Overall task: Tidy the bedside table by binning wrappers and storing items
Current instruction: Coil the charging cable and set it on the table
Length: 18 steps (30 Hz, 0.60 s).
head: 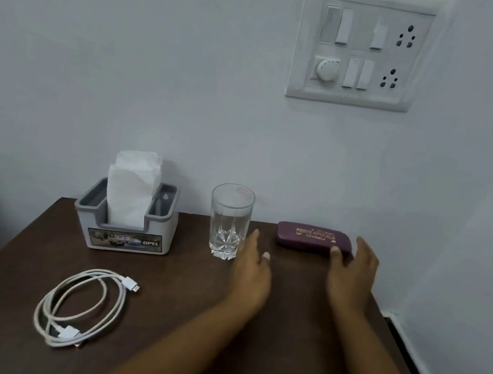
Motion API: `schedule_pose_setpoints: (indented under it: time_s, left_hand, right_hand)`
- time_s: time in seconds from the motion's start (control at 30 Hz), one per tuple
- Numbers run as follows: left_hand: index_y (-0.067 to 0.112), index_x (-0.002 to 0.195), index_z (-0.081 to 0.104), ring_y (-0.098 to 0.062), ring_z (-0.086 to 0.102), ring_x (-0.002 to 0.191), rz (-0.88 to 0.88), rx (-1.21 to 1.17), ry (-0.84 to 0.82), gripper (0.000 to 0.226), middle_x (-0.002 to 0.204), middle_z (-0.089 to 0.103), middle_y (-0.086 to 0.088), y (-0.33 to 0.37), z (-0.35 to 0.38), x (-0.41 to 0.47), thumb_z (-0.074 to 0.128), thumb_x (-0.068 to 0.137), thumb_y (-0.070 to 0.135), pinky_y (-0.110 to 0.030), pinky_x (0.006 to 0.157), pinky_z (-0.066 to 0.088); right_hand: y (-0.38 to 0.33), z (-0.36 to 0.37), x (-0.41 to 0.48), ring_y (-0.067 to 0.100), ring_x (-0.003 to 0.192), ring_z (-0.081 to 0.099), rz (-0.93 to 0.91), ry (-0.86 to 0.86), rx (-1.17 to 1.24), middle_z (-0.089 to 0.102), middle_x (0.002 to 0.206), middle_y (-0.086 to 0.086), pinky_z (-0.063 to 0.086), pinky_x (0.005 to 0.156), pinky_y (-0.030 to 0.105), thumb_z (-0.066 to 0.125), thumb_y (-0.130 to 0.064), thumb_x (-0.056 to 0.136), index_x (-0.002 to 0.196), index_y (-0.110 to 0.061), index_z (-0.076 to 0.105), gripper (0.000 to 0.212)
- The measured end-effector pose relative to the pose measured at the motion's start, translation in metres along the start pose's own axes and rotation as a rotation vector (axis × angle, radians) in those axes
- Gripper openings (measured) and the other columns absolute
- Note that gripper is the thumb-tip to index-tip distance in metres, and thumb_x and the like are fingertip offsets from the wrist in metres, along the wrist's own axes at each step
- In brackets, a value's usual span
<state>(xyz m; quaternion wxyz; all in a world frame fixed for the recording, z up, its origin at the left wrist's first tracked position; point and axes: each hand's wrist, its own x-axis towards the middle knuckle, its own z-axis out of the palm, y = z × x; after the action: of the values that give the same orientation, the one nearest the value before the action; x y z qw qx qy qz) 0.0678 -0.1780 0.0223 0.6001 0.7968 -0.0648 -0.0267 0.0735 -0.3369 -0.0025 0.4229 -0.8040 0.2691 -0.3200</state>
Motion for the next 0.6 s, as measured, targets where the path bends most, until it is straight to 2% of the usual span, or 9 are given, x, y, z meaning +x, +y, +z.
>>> schedule_pose_setpoints:
  time_s: [0.1, 0.2, 0.33, 0.4, 0.5, 0.6]
  left_hand:
    - [0.007, 0.148, 0.020, -0.020, 0.020, 0.143, -0.027, 0.103, -0.003, 0.053, 0.156, 0.021, -0.009, 0.005, 0.022, 0.033, 0.032, 0.097, 0.000, -0.026, 0.113, 0.014]
    - [0.005, 0.142, 0.033, -0.027, 0.034, 0.135, -0.061, 0.122, -0.020, 0.053, 0.148, 0.034, -0.015, 0.000, 0.036, 0.053, 0.031, 0.090, -0.006, -0.037, 0.113, 0.027]
    - [0.007, 0.128, 0.048, -0.029, 0.047, 0.121, -0.023, 0.111, 0.000, 0.048, 0.133, 0.050, -0.014, 0.001, 0.043, 0.056, 0.031, 0.086, -0.010, -0.034, 0.102, 0.038]
    - [0.006, 0.132, 0.044, -0.028, 0.044, 0.125, -0.026, 0.120, -0.010, 0.049, 0.137, 0.047, -0.015, 0.001, 0.043, 0.053, 0.031, 0.088, -0.010, -0.033, 0.103, 0.036]
    - [0.005, 0.146, 0.025, -0.027, 0.032, 0.137, -0.055, 0.154, -0.017, 0.054, 0.150, 0.031, -0.013, 0.001, 0.041, 0.044, 0.030, 0.093, -0.006, -0.032, 0.112, 0.026]
    - [0.005, 0.148, 0.020, -0.025, 0.028, 0.139, -0.053, 0.165, -0.012, 0.055, 0.153, 0.026, -0.012, -0.004, 0.037, 0.027, 0.030, 0.095, -0.005, -0.030, 0.113, 0.022]
  right_hand:
    - [0.012, -0.011, 0.024, 0.033, 0.135, 0.036, 0.124, -0.142, -0.002, 0.035, 0.148, 0.017, 0.028, 0.113, 0.042, 0.044, -0.019, 0.098, 0.144, -0.009, 0.033, 0.048]
    - [0.012, -0.012, 0.028, 0.030, 0.136, 0.035, 0.093, -0.217, -0.021, 0.038, 0.148, 0.013, 0.025, 0.113, 0.037, 0.041, -0.019, 0.100, 0.143, -0.010, 0.035, 0.045]
    - [0.007, -0.012, 0.025, 0.029, 0.134, 0.038, 0.050, -0.290, -0.049, 0.042, 0.146, 0.013, 0.027, 0.111, 0.035, 0.038, -0.019, 0.101, 0.143, -0.010, 0.037, 0.043]
    - [0.007, -0.014, 0.021, 0.028, 0.134, 0.038, 0.049, -0.302, -0.047, 0.042, 0.145, 0.013, 0.028, 0.111, 0.035, 0.039, -0.019, 0.101, 0.143, -0.010, 0.037, 0.044]
    - [0.006, -0.020, 0.009, 0.028, 0.133, 0.039, 0.066, -0.306, -0.027, 0.043, 0.145, 0.013, 0.030, 0.110, 0.035, 0.040, -0.020, 0.100, 0.143, -0.011, 0.036, 0.044]
    - [0.004, -0.028, -0.007, 0.027, 0.135, 0.036, 0.074, -0.294, 0.005, 0.040, 0.147, 0.012, 0.027, 0.111, 0.033, 0.041, -0.021, 0.100, 0.143, -0.011, 0.036, 0.045]
